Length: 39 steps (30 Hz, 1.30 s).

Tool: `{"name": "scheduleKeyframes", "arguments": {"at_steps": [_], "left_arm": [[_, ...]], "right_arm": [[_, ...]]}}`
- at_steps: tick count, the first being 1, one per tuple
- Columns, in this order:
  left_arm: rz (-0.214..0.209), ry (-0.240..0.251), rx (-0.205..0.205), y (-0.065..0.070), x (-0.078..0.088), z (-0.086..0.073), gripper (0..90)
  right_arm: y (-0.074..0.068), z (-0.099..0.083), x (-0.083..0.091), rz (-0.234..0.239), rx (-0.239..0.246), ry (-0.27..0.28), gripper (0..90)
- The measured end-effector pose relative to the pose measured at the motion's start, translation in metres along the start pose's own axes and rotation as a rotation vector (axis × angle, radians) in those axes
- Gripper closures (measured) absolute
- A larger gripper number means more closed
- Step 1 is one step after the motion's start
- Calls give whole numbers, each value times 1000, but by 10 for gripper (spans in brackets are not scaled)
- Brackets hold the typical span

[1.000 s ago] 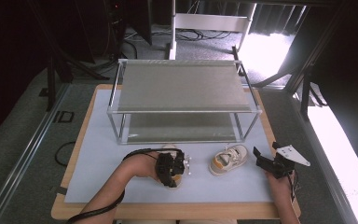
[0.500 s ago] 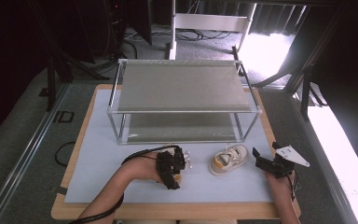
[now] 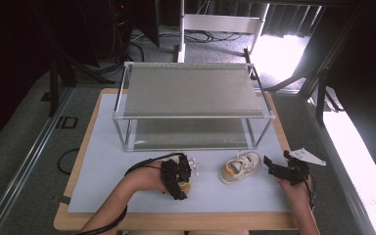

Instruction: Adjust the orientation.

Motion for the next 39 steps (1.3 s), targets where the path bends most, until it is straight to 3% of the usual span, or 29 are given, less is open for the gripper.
{"name": "scheduleKeyframes", "arguments": {"at_steps": [5,9,15,22,27,34,35,39], "left_arm": [[4,-5,9,0,2,0,372],[2,-12,9,1,1,0,372],[-2,-17,10,1,1,0,372],[-5,-15,10,1,1,0,373],[-3,-15,13,1,2,0,372],[-10,-25,12,1,2,0,372],[-11,-26,13,1,2,0,372],[-15,-26,16,1,1,1,372]], "right_arm": [[-14,16,13,45,21,-23,127],[-25,26,20,85,20,-76,126],[-43,40,31,131,88,-102,143],[-74,52,42,230,174,-130,215],[-89,56,46,271,208,-161,220],[-109,61,48,300,260,-238,258],[-117,61,49,325,269,-284,325],[-133,57,50,366,281,-372,393]]}}
Point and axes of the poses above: each handheld gripper's, and its own axes: x roughly backward along the jaws, z roughly out of its top, y roughly to its right, the point moved 10 cm from there along -x, roughly forward along the jaws, and after that the axes turned 13 degrees about -z, right-handed, at the moved point
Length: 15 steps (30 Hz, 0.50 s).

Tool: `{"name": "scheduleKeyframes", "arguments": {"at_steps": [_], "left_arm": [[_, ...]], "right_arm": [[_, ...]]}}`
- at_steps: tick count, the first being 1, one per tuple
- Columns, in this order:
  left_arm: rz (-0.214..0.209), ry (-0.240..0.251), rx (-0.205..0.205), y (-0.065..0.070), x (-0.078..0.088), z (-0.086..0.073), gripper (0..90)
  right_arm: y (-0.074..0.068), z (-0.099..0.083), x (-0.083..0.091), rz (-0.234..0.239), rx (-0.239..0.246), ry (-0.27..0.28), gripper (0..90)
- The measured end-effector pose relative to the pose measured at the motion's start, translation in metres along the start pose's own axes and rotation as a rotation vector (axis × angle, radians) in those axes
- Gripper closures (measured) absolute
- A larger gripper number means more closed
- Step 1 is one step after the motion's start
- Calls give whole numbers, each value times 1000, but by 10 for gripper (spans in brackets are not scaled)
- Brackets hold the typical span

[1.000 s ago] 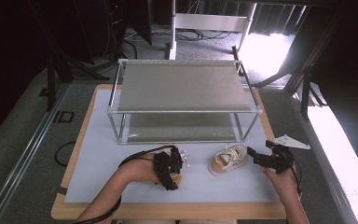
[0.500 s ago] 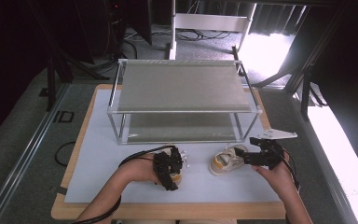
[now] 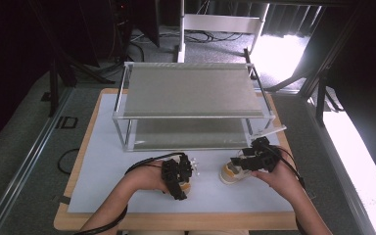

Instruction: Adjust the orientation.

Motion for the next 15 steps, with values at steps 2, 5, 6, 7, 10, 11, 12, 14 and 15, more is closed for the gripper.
{"name": "scheduleKeyframes", "arguments": {"at_steps": [2,5,6,7,10,11,12,14,15], "left_arm": [[-1,-1,1,0,0,0,372],[-2,0,3,0,1,0,372],[0,1,3,0,1,0,372],[-1,3,1,0,1,0,372],[-6,8,9,1,0,0,372],[-7,8,10,1,0,0,372],[-4,3,8,1,0,-1,373],[-6,2,8,1,-1,-1,372],[-7,0,5,1,-1,-1,372]], "right_arm": [[-7,-2,-5,22,19,-47,416],[-14,-5,-13,36,32,-122,472],[-16,-7,-16,44,36,-147,474],[-18,-8,-19,51,31,-170,486],[-22,-11,-26,64,34,-220,550],[-23,-13,-29,67,30,-241,563],[-24,-15,-32,71,31,-260,565],[-25,-19,-39,68,38,-300,596],[-25,-21,-41,64,51,-307,599]]}}
Point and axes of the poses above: each handheld gripper's, and its own axes: x roughly backward along the jaws, z roughly out of its top, y roughly to its right, the point moved 10 cm from there along -x, roughly forward along the jaws, and after that the axes turned 13 degrees about -z, right-handed, at the moved point
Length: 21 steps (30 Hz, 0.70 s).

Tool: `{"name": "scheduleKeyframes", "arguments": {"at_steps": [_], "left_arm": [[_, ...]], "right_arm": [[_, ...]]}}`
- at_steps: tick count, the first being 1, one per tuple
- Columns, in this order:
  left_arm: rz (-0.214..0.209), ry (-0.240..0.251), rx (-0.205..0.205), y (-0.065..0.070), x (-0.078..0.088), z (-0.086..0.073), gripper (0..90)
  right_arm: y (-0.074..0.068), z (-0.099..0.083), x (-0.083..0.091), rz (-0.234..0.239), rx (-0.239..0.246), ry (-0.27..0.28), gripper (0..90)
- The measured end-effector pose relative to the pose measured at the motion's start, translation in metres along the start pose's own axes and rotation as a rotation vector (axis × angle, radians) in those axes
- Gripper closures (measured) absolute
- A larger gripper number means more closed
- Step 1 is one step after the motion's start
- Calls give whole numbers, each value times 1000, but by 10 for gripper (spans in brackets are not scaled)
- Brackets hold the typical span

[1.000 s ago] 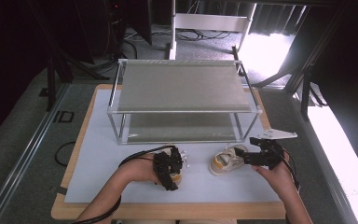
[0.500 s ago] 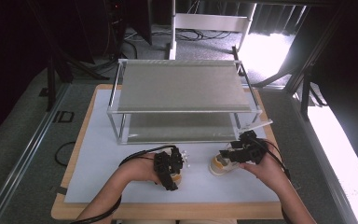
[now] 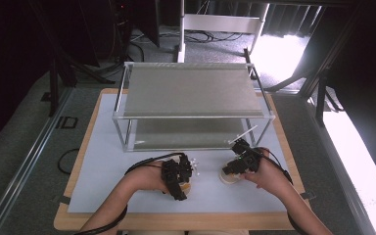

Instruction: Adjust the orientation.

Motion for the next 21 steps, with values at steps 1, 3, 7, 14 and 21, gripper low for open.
{"name": "scheduleKeyframes", "arguments": {"at_steps": [1,3,7,14,21], "left_arm": [[-1,2,3,0,0,0,372],[-2,3,3,-1,-1,0,372],[-8,7,9,-1,-1,0,372],[-6,10,11,-1,1,1,373],[-6,10,19,-1,1,0,373]], "right_arm": [[0,-1,-3,-2,8,-12,628],[-2,-3,-7,1,40,-26,699],[-5,-5,-9,32,53,-49,755],[-9,-13,-4,34,255,-39,775],[-20,-20,-1,27,528,-19,772]]}}
Point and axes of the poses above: each handheld gripper's, and its own axes: x roughly backward along the jaws, z roughly out of its top, y roughly to its right, the point moved 10 cm from there along -x, roughly forward along the jaws, and after that the axes turned 13 degrees about -z, right-handed, at the moved point
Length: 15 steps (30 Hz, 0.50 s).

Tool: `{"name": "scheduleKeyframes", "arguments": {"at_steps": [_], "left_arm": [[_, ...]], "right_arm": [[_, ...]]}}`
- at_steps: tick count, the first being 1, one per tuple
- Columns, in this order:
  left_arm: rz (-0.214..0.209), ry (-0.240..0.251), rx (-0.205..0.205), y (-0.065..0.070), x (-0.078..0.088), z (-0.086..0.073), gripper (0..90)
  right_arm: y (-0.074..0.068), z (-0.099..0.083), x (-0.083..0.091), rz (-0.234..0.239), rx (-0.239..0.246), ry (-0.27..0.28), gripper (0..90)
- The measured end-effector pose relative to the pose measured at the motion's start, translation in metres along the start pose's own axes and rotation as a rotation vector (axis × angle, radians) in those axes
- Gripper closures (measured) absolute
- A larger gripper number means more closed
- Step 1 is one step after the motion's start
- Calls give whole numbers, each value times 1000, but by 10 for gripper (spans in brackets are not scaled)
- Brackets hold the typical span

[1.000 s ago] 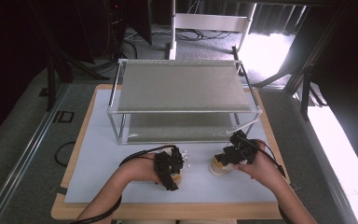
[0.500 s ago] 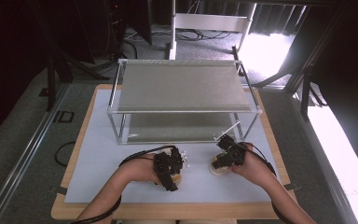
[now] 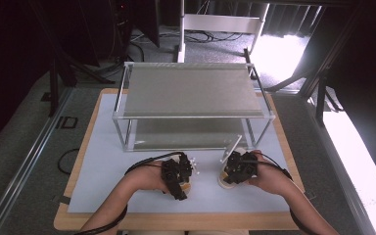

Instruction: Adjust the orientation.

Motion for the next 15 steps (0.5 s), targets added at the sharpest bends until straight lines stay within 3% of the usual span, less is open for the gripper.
{"name": "scheduleKeyframes", "arguments": {"at_steps": [3,7,10,15], "left_arm": [[-5,2,6,0,0,0,373],[-8,8,21,0,0,0,373],[-9,8,23,1,0,1,374],[-10,11,21,1,0,1,374]], "right_arm": [[-5,0,0,8,106,2,772],[-14,1,4,71,242,15,770],[-20,4,7,93,352,30,770],[-24,8,13,88,441,50,770]]}}
Point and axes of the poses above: each handheld gripper's, and its own axes: x roughly backward along the jaws, z roughly out of its top, y roughly to its right, the point moved 10 cm from there along -x, roughly forward along the jaws, and after that the axes turned 13 degrees about -z, right-handed, at the moved point
